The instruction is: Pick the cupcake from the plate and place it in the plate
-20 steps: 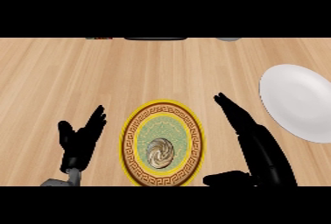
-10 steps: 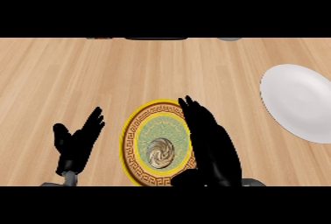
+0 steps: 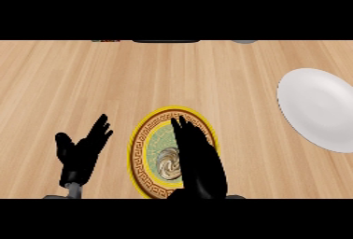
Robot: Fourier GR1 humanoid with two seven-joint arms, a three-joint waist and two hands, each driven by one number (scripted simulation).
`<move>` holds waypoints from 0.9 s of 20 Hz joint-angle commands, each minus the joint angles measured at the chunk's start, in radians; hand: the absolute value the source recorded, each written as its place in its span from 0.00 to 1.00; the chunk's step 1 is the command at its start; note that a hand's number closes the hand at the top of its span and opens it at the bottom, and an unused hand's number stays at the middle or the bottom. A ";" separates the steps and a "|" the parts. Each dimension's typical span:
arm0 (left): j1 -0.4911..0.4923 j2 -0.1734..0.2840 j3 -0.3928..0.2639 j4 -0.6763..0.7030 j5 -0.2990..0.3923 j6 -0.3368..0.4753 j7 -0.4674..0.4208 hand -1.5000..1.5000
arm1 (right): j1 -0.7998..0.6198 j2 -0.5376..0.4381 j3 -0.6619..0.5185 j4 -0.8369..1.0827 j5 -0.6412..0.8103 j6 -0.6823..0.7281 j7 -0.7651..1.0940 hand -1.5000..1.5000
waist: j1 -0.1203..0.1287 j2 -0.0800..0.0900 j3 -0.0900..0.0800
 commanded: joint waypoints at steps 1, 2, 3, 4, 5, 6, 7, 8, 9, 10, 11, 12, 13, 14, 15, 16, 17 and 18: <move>-0.046 -0.022 0.023 0.039 -0.012 -0.008 0.040 0.50 | -0.044 0.029 -0.003 0.066 -0.005 -0.011 0.009 0.00 | -0.001 0.004 -0.003; 0.013 -0.051 -0.012 0.028 -0.047 0.023 -0.010 0.50 | -0.059 0.029 0.030 0.006 -0.022 0.020 0.100 0.00 | 0.000 0.003 -0.004; -0.025 -0.019 0.033 0.060 -0.018 -0.031 -0.001 0.50 | -0.013 0.029 0.034 0.083 0.022 -0.053 -0.002 0.00 | -0.001 0.003 -0.003; -0.028 -0.043 0.021 0.047 -0.025 -0.011 0.012 0.50 | -0.069 0.030 0.036 0.093 -0.001 -0.047 0.050 0.00 | 0.000 0.003 -0.003; 0.045 -0.031 0.008 -0.027 -0.024 -0.010 0.028 0.50 | 0.016 0.030 0.020 0.085 0.064 -0.021 -0.008 0.00 | -0.001 0.003 -0.003; -0.002 -0.022 0.024 -0.007 -0.035 -0.003 0.045 0.50 | -0.009 0.030 0.034 0.072 0.078 -0.008 0.047 0.00 | -0.002 0.003 -0.003; 0.016 -0.048 -0.010 -0.011 -0.064 0.023 0.040 0.50 | -0.009 0.030 0.067 0.101 0.083 -0.013 0.066 0.00 | -0.001 0.003 -0.003; -0.029 -0.036 0.037 0.071 -0.030 -0.030 0.001 0.50 | 0.026 0.028 0.022 0.086 0.095 0.021 0.015 0.00 | -0.005 0.003 -0.004; -0.037 -0.087 -0.009 0.062 -0.065 0.023 0.027 0.50 | 0.004 0.030 0.020 0.124 0.089 -0.003 0.022 0.00 | -0.004 0.004 -0.003; -0.005 -0.051 0.025 0.034 -0.048 0.001 -0.007 0.50 | -0.118 0.030 0.018 0.182 0.046 -0.024 0.110 0.00 | 0.005 0.004 -0.004; -0.025 -0.039 0.038 0.030 -0.033 -0.016 0.032 0.50 | -0.024 0.030 0.032 0.183 0.096 -0.023 0.049 0.00 | -0.001 0.004 -0.003; -0.032 -0.035 0.039 0.031 -0.023 -0.036 0.046 0.50 | -0.096 0.030 0.016 0.271 0.059 -0.083 0.032 0.00 | 0.004 0.005 -0.003; -0.001 -0.076 0.010 0.016 -0.071 0.015 0.023 0.50 | -0.064 0.030 0.042 0.234 0.071 -0.083 0.041 0.00 | 0.002 0.003 -0.003; -0.010 -0.043 0.060 0.068 -0.026 -0.051 -0.015 0.50 | 0.011 0.030 0.016 0.178 0.100 -0.026 0.013 0.00 | -0.003 0.003 -0.004; 0.003 -0.051 0.026 -0.021 -0.065 -0.008 0.058 0.50 | -0.037 0.030 0.023 0.233 0.067 -0.052 0.014 0.00 | 0.001 0.003 -0.003; -0.005 -0.047 0.060 0.042 -0.047 -0.040 0.014 0.50 | -0.044 0.030 0.023 0.222 0.066 -0.035 0.009 0.00 | 0.000 0.003 -0.003; 0.015 -0.068 0.019 0.034 -0.073 -0.031 0.004 0.50 | -0.065 0.030 0.028 0.290 0.038 -0.109 -0.007 0.00 | 0.002 0.004 -0.003; 0.007 -0.058 0.034 -0.010 -0.074 -0.014 0.063 0.50 | -0.073 0.030 0.030 0.232 0.033 -0.058 0.042 0.00 | 0.002 0.003 -0.003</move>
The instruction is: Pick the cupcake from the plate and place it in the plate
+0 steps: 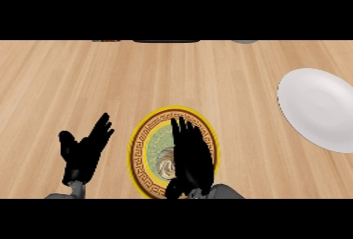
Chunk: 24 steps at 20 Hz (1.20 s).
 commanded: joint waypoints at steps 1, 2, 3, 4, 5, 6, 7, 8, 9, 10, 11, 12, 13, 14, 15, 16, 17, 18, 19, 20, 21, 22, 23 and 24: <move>-0.015 0.007 0.027 0.020 0.004 -0.027 0.021 0.50 | -0.038 0.003 0.016 0.107 -0.048 -0.060 -0.003 0.00 | 0.002 0.004 -0.003; -0.043 0.012 0.042 -0.003 0.019 -0.023 0.078 0.50 | -0.070 0.003 0.002 0.130 -0.071 -0.053 -0.013 0.00 | 0.002 0.004 -0.003; 0.004 -0.012 0.008 -0.012 -0.011 -0.014 0.036 0.50 | -0.130 0.003 0.062 0.141 -0.121 -0.077 0.058 0.00 | 0.006 0.004 -0.003; -0.006 -0.050 -0.017 0.059 -0.036 0.000 -0.008 0.50 | -0.059 0.003 0.062 0.180 -0.076 -0.120 -0.015 0.00 | 0.003 0.004 -0.003; -0.027 0.035 0.078 0.022 0.043 -0.074 0.040 0.50 | -0.036 0.003 0.018 0.160 -0.064 -0.066 -0.041 0.00 | 0.000 0.003 -0.003; -0.016 -0.032 0.011 0.080 -0.031 -0.027 -0.027 0.50 | -0.136 0.003 0.046 0.192 -0.135 -0.077 0.022 0.00 | 0.004 0.004 -0.003; -0.020 -0.030 0.003 0.034 -0.023 -0.012 0.024 0.50 | -0.050 0.003 0.070 0.264 -0.095 -0.050 -0.090 1.00 | 0.004 0.005 -0.003; -0.012 -0.003 0.038 0.060 0.002 -0.055 -0.016 0.50 | -0.095 0.003 0.031 0.244 -0.119 0.029 -0.112 1.00 | 0.003 0.005 -0.004; -0.038 -0.009 0.044 0.060 0.003 -0.050 0.017 0.50 | -0.106 0.003 0.070 0.217 -0.098 0.002 -0.072 1.00 | 0.001 0.004 -0.003; 0.017 -0.052 -0.022 -0.043 -0.063 0.036 0.069 0.50 | -0.082 0.003 0.016 0.188 -0.054 0.040 -0.102 1.00 | -0.001 0.002 -0.003; -0.032 -0.044 0.001 0.009 -0.044 0.001 0.055 0.50 | -0.065 0.003 0.052 0.231 -0.027 -0.010 -0.138 1.00 | -0.002 0.003 -0.003; 0.036 -0.031 -0.001 -0.035 -0.044 -0.018 0.031 0.50 | -0.051 0.003 0.011 0.239 -0.013 0.011 -0.167 1.00 | -0.001 0.003 -0.003; 0.023 -0.035 -0.006 -0.097 -0.041 0.001 0.114 0.50 | -0.081 0.003 0.035 0.180 -0.028 0.029 -0.070 1.00 | 0.000 0.002 -0.003; 0.019 -0.037 0.023 0.068 -0.026 -0.055 -0.042 0.50 | -0.043 0.001 0.027 0.247 0.015 -0.003 -0.169 1.00 | -0.003 0.003 -0.004; 0.041 -0.022 0.013 -0.084 -0.034 -0.020 0.085 0.50 | -0.038 0.003 0.060 0.240 0.023 -0.039 -0.137 1.00 | 0.001 0.002 -0.003; -0.038 -0.045 0.036 0.022 -0.033 -0.020 0.055 0.50 | -0.043 0.003 0.091 0.171 0.014 -0.030 -0.079 1.00 | -0.002 0.003 -0.003; 0.070 -0.027 0.009 -0.061 -0.043 -0.037 0.045 0.50 | -0.021 0.003 0.034 0.176 0.059 0.021 -0.117 1.00 | -0.002 0.002 -0.003; 0.033 -0.021 0.045 -0.003 -0.019 -0.057 0.027 0.50 | -0.079 0.003 0.046 0.256 0.033 -0.057 -0.132 1.00 | 0.001 0.003 -0.003; -0.004 -0.059 0.011 -0.036 -0.047 -0.004 0.089 0.50 | -0.004 0.001 0.064 0.174 0.115 -0.037 -0.135 1.00 | -0.005 0.002 -0.003; 0.003 -0.051 0.030 0.055 -0.047 -0.031 -0.012 0.50 | -0.004 -0.020 0.073 0.165 0.146 -0.112 -0.158 1.00 | -0.008 0.003 -0.004; 0.053 -0.028 0.038 0.019 -0.033 -0.055 -0.012 0.50 | 0.008 -0.067 0.054 0.034 0.126 -0.030 -0.133 1.00 | -0.008 0.001 -0.004; -0.021 -0.016 0.047 0.002 -0.026 -0.049 0.072 0.50 | 0.060 -0.130 0.074 -0.024 0.123 -0.059 -0.193 1.00 | -0.013 0.000 -0.003; 0.035 -0.011 0.057 -0.012 -0.018 -0.053 0.029 0.50 | 0.179 -0.213 0.149 -0.095 0.133 -0.118 -0.241 1.00 | -0.020 -0.002 -0.003; 0.021 -0.048 0.036 -0.002 -0.042 -0.015 0.025 0.50 | 0.241 -0.266 0.198 -0.174 0.150 -0.120 -0.241 1.00 | -0.031 -0.005 -0.003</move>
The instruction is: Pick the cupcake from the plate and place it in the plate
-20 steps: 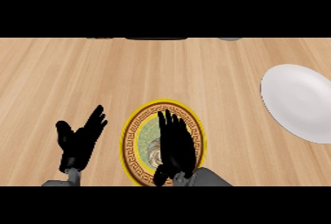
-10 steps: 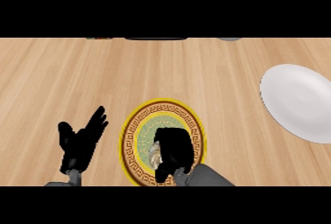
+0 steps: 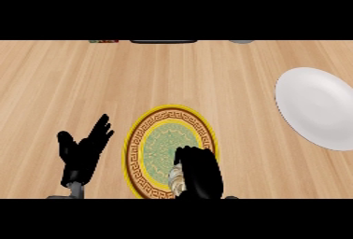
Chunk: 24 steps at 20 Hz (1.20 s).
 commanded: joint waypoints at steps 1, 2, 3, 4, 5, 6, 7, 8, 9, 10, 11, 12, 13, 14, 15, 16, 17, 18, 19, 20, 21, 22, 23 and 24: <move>0.055 0.011 0.012 -0.033 0.016 -0.005 0.018 0.50 | 0.207 -0.195 0.115 -0.238 0.049 -0.073 -0.089 1.00 | -0.012 -0.002 -0.002; 0.017 -0.012 0.009 0.008 -0.001 0.020 0.004 0.50 | 0.237 -0.289 0.103 -0.314 0.025 -0.098 -0.154 1.00 | -0.035 -0.003 -0.002; 0.051 0.012 0.022 -0.035 0.021 -0.003 0.010 0.50 | 0.254 -0.307 0.095 -0.355 0.059 -0.187 -0.182 1.00 | -0.025 -0.006 -0.001; 0.015 0.015 0.040 0.000 0.019 0.005 0.010 0.50 | 0.269 -0.361 0.079 -0.403 0.075 -0.236 -0.217 1.00 | -0.041 -0.005 -0.001; -0.003 0.015 0.043 0.041 0.014 0.003 0.005 0.50 | 0.273 -0.344 0.083 -0.459 0.113 -0.267 -0.199 1.00 | -0.043 -0.003 -0.002; 0.017 0.023 0.038 0.005 0.026 -0.016 0.009 0.50 | 0.306 -0.349 0.087 -0.484 0.161 -0.327 -0.193 1.00 | -0.035 -0.005 -0.002; 0.013 0.008 0.024 -0.006 0.016 -0.003 0.015 0.50 | 0.319 -0.419 0.030 -0.495 0.150 -0.382 -0.238 1.00 | -0.029 -0.002 -0.001; 0.042 -0.023 -0.021 -0.009 -0.016 0.016 0.009 0.50 | 0.336 -0.434 0.005 -0.551 0.154 -0.394 -0.221 1.00 | -0.028 -0.002 -0.001; 0.039 0.011 0.018 0.000 0.021 -0.026 -0.002 0.50 | 0.375 -0.448 -0.009 -0.571 0.153 -0.439 -0.229 1.00 | -0.020 0.001 -0.002; 0.033 -0.002 0.019 0.020 -0.013 0.018 -0.020 0.50 | 0.414 -0.476 -0.035 -0.632 0.146 -0.461 -0.211 1.00 | -0.027 0.001 -0.002; 0.024 0.000 0.015 -0.010 -0.002 0.014 0.020 0.50 | 0.440 -0.511 -0.061 -0.684 0.106 -0.491 -0.230 1.00 | -0.024 0.001 -0.001; 0.038 0.016 0.033 0.000 0.016 -0.014 -0.012 0.50 | 0.471 -0.545 -0.108 -0.698 0.073 -0.540 -0.240 1.00 | -0.022 0.002 -0.001; 0.007 0.010 0.024 0.004 0.002 -0.003 0.003 0.50 | 0.499 -0.548 -0.128 -0.710 0.050 -0.568 -0.240 1.00 | -0.019 0.004 -0.001; 0.032 0.018 0.031 0.009 0.005 -0.008 -0.003 0.50 | 0.523 -0.519 -0.137 -0.711 0.065 -0.622 -0.234 1.00 | -0.020 0.003 -0.001; 0.017 0.000 0.009 0.010 -0.005 -0.002 0.017 0.50 | 0.535 -0.539 -0.162 -0.715 0.007 -0.643 -0.254 1.00 | -0.012 0.005 -0.001; 0.021 0.017 0.022 0.020 -0.004 -0.019 -0.017 0.50 | 0.533 -0.560 -0.216 -0.755 -0.039 -0.643 -0.238 1.00 | -0.010 0.006 -0.002; 0.015 -0.011 0.004 -0.006 -0.006 0.000 0.001 0.50 | 0.534 -0.588 -0.276 -0.727 -0.094 -0.660 -0.247 1.00 | -0.004 0.007 -0.001; 0.054 0.002 0.002 -0.001 -0.008 -0.021 -0.026 0.50 | 0.587 -0.614 -0.274 -0.700 -0.148 -0.741 -0.309 1.00 | -0.003 0.006 0.000; 0.003 -0.014 0.002 0.016 -0.015 0.005 0.004 0.50 | 0.494 -0.613 -0.338 -0.700 -0.270 -0.708 -0.303 1.00 | 0.007 0.010 0.000; 0.035 0.000 0.002 -0.001 0.008 -0.035 -0.009 0.50 | 0.544 -0.630 -0.348 -0.692 -0.306 -0.763 -0.346 1.00 | 0.004 0.008 0.000; 0.001 -0.026 -0.011 0.015 -0.023 0.006 0.000 0.50 | 0.532 -0.644 -0.377 -0.660 -0.379 -0.777 -0.390 1.00 | 0.004 0.009 0.000; 0.035 -0.014 -0.019 -0.044 -0.014 -0.001 0.036 0.50 | 0.531 -0.625 -0.388 -0.661 -0.414 -0.815 -0.425 1.00 | 0.008 0.007 0.002; 0.052 -0.017 -0.008 -0.021 -0.015 -0.005 -0.024 0.50 | 0.521 -0.648 -0.412 -0.624 -0.509 -0.825 -0.481 1.00 | 0.013 0.009 0.003; -0.008 -0.001 0.013 0.020 -0.006 -0.012 0.018 0.50 | 0.509 -0.620 -0.419 -0.549 -0.538 -0.852 -0.549 1.00 | 0.008 0.011 0.002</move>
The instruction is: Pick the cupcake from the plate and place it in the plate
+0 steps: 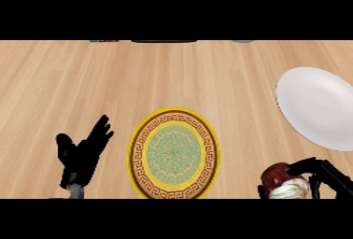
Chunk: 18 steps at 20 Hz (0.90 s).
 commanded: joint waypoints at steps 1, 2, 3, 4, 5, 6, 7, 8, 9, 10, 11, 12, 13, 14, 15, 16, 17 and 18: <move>0.054 0.000 -0.016 -0.014 -0.005 -0.011 -0.008 0.50 | -0.002 -0.037 -0.145 0.097 -0.237 -0.093 -0.147 1.00 | 0.008 0.002 0.000; 0.004 0.007 0.017 0.026 0.006 -0.007 -0.002 0.50 | -0.036 -0.034 -0.173 0.158 -0.293 -0.076 -0.200 1.00 | 0.008 0.005 -0.001; -0.031 -0.005 0.012 0.049 0.004 -0.007 0.000 0.50 | -0.063 -0.053 -0.213 0.184 -0.363 -0.043 -0.247 1.00 | 0.006 0.005 -0.001; 0.011 -0.002 -0.009 0.005 -0.006 -0.008 0.017 0.50 | -0.109 -0.038 -0.242 0.267 -0.389 -0.011 -0.268 1.00 | 0.017 0.005 -0.001; -0.033 -0.004 0.020 0.046 0.004 -0.002 -0.005 0.50 | -0.119 -0.013 -0.262 0.324 -0.430 -0.013 -0.336 1.00 | 0.013 0.007 -0.001; 0.012 -0.026 -0.026 0.031 -0.020 0.000 -0.013 0.50 | -0.167 0.006 -0.298 0.388 -0.437 -0.002 -0.344 1.00 | 0.020 0.007 -0.001; -0.017 -0.018 -0.013 0.026 -0.023 0.013 0.010 0.50 | -0.128 0.018 -0.323 0.440 -0.453 -0.028 -0.426 1.00 | 0.012 0.007 0.001; -0.008 0.003 0.029 0.081 0.009 -0.027 -0.057 0.50 | -0.211 0.017 -0.369 0.482 -0.482 0.019 -0.389 1.00 | 0.018 0.007 -0.003; -0.052 -0.012 0.003 0.053 -0.013 -0.002 -0.006 0.50 | -0.235 0.034 -0.399 0.559 -0.542 0.042 -0.471 1.00 | 0.022 0.010 0.000; -0.009 -0.017 -0.012 0.080 -0.025 -0.013 -0.044 0.50 | -0.240 0.028 -0.432 0.590 -0.591 0.092 -0.539 1.00 | 0.017 0.008 -0.001; -0.009 -0.002 -0.017 0.011 -0.007 -0.025 0.022 0.50 | -0.322 0.021 -0.475 0.666 -0.607 0.122 -0.512 1.00 | 0.035 0.009 0.000; -0.044 -0.017 0.009 0.043 -0.003 0.000 0.006 0.50 | -0.302 0.047 -0.497 0.726 -0.658 0.161 -0.625 1.00 | 0.025 0.010 0.000; -0.021 -0.003 0.007 0.052 -0.011 -0.012 -0.004 0.50 | -0.326 0.035 -0.533 0.781 -0.676 0.207 -0.671 1.00 | 0.023 0.008 -0.001; -0.049 0.004 0.014 0.053 0.003 -0.026 0.011 0.50 | -0.388 0.020 -0.560 0.856 -0.701 0.258 -0.677 1.00 | 0.034 0.012 -0.001; -0.052 -0.010 -0.011 0.033 -0.024 0.000 0.042 0.50 | -0.396 0.028 -0.584 0.925 -0.713 0.289 -0.738 1.00 | 0.028 0.010 -0.001; -0.013 0.002 0.004 0.029 -0.004 -0.028 0.003 0.50 | -0.437 0.089 -0.560 1.018 -0.685 0.289 -0.808 1.00 | 0.033 0.009 -0.002; -0.053 -0.025 -0.018 0.093 -0.037 -0.007 -0.022 0.50 | -0.503 0.042 -0.603 1.076 -0.717 0.341 -0.789 1.00 | 0.039 0.014 -0.002; -0.030 0.005 0.011 0.055 -0.004 -0.029 0.005 0.50 | -0.528 0.049 -0.621 1.140 -0.717 0.362 -0.858 1.00 | 0.043 0.013 -0.001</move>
